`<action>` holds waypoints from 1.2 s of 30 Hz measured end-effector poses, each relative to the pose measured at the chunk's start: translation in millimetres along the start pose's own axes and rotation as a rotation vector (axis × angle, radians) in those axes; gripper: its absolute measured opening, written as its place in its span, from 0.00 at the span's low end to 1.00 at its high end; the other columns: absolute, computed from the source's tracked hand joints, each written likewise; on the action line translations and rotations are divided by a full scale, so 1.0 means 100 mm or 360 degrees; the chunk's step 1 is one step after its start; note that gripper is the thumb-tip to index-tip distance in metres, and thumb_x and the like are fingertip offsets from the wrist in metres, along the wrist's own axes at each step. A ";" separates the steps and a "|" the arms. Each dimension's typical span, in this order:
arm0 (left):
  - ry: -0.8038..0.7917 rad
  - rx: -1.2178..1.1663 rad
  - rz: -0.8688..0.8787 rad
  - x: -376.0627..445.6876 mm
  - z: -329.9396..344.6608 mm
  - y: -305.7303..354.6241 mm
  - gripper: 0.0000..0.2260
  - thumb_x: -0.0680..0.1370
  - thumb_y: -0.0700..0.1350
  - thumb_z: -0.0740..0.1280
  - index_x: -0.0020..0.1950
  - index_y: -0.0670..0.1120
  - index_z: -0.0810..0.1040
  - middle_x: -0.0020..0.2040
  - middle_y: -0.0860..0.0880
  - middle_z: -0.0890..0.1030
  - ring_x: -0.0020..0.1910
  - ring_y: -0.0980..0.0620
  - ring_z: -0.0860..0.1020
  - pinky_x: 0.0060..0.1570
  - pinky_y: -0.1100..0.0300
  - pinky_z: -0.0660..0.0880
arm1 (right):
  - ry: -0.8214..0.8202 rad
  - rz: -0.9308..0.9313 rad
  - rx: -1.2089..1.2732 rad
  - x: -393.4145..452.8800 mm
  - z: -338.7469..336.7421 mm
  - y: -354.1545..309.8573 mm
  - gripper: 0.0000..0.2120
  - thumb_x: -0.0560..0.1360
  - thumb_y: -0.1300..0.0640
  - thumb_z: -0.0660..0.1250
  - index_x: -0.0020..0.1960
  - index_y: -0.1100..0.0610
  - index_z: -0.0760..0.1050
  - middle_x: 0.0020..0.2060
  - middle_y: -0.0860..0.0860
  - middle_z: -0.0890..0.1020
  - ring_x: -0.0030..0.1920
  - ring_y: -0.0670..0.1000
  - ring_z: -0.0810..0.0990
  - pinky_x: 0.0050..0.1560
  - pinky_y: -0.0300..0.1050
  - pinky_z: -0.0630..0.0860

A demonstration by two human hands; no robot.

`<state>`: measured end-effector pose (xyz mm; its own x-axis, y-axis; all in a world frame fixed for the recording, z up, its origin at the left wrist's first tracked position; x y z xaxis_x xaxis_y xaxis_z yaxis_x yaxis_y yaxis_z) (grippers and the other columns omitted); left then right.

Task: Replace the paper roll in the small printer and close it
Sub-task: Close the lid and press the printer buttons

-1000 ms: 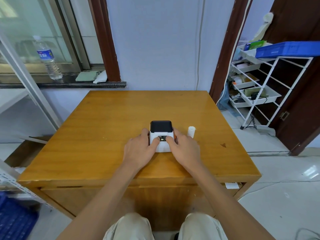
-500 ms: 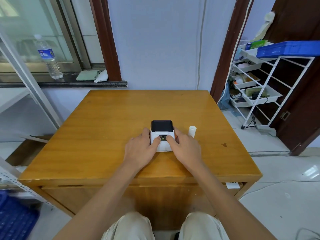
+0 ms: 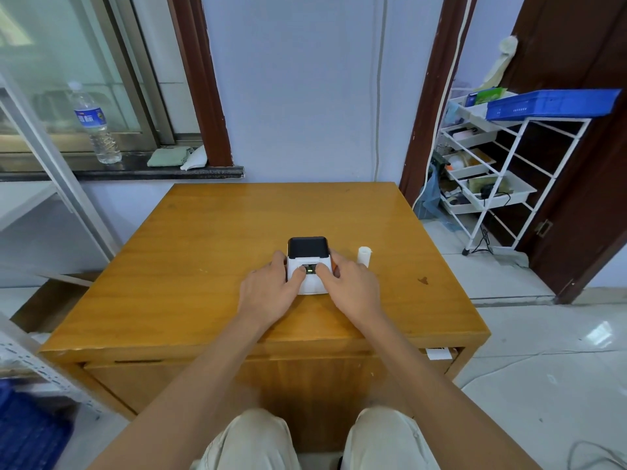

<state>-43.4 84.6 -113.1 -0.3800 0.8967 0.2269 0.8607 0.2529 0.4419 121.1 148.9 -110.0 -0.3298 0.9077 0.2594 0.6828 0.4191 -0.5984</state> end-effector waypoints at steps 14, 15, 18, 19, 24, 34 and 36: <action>0.0231 0.0380 0.0174 -0.10 -0.03 0.11 0.30 0.80 0.62 0.42 0.57 0.46 0.78 0.54 0.47 0.79 0.55 0.45 0.76 0.55 0.50 0.68 | 0.0190 -0.0135 -0.0203 -0.11 -0.07 -0.11 0.23 0.79 0.41 0.52 0.53 0.54 0.80 0.49 0.50 0.80 0.53 0.52 0.77 0.47 0.50 0.78; 0.0230 0.0388 0.0168 -0.11 -0.02 0.10 0.30 0.80 0.61 0.43 0.58 0.45 0.78 0.55 0.47 0.79 0.56 0.45 0.76 0.55 0.50 0.69 | 0.0188 -0.0136 -0.0168 -0.11 -0.07 -0.10 0.25 0.78 0.40 0.51 0.52 0.54 0.81 0.50 0.50 0.81 0.53 0.53 0.77 0.49 0.52 0.79; 0.0188 0.0366 0.0144 -0.12 0.01 0.11 0.27 0.82 0.60 0.45 0.59 0.45 0.77 0.57 0.46 0.80 0.57 0.45 0.76 0.57 0.50 0.71 | 0.0157 -0.0106 -0.0081 -0.12 -0.05 -0.08 0.23 0.77 0.39 0.50 0.51 0.52 0.79 0.48 0.49 0.80 0.51 0.52 0.78 0.49 0.53 0.80; 0.0176 0.0363 0.0144 -0.14 0.01 0.11 0.26 0.83 0.60 0.46 0.60 0.45 0.77 0.57 0.46 0.81 0.57 0.45 0.77 0.58 0.50 0.72 | 0.0143 -0.0097 -0.0070 -0.12 -0.04 -0.07 0.22 0.77 0.40 0.51 0.51 0.51 0.78 0.47 0.48 0.80 0.49 0.52 0.78 0.47 0.53 0.80; 0.0197 0.0398 0.0179 -0.18 -0.02 0.14 0.30 0.81 0.62 0.41 0.60 0.47 0.76 0.56 0.48 0.81 0.57 0.47 0.77 0.57 0.52 0.72 | 0.0167 -0.0116 -0.0081 -0.12 -0.04 -0.07 0.20 0.79 0.40 0.51 0.55 0.49 0.77 0.48 0.48 0.81 0.47 0.52 0.80 0.44 0.50 0.80; 0.0186 0.0387 0.0161 -0.17 -0.01 0.11 0.28 0.81 0.62 0.43 0.60 0.47 0.76 0.57 0.49 0.81 0.58 0.48 0.76 0.57 0.53 0.71 | 0.0130 -0.0103 -0.0033 -0.10 -0.01 -0.03 0.17 0.81 0.42 0.54 0.57 0.51 0.74 0.49 0.49 0.81 0.47 0.54 0.80 0.43 0.50 0.78; 0.0172 0.0357 0.0153 -0.16 -0.01 0.11 0.26 0.83 0.61 0.45 0.61 0.47 0.76 0.58 0.48 0.81 0.59 0.47 0.76 0.58 0.52 0.71 | 0.0127 -0.0096 -0.0045 -0.09 -0.01 -0.02 0.16 0.81 0.42 0.54 0.57 0.51 0.74 0.49 0.48 0.81 0.47 0.54 0.80 0.43 0.51 0.78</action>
<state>-28.1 72.3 -111.0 -0.3162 0.8797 0.3551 0.9437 0.2532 0.2130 122.9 139.4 -110.6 -0.3187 0.8790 0.3547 0.6817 0.4726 -0.5585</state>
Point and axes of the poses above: each hand's wrist, its own x-axis towards the middle knuckle, its own z-axis out of the palm, y = z × x, the point moved 9 cm from there along x, towards the middle knuckle
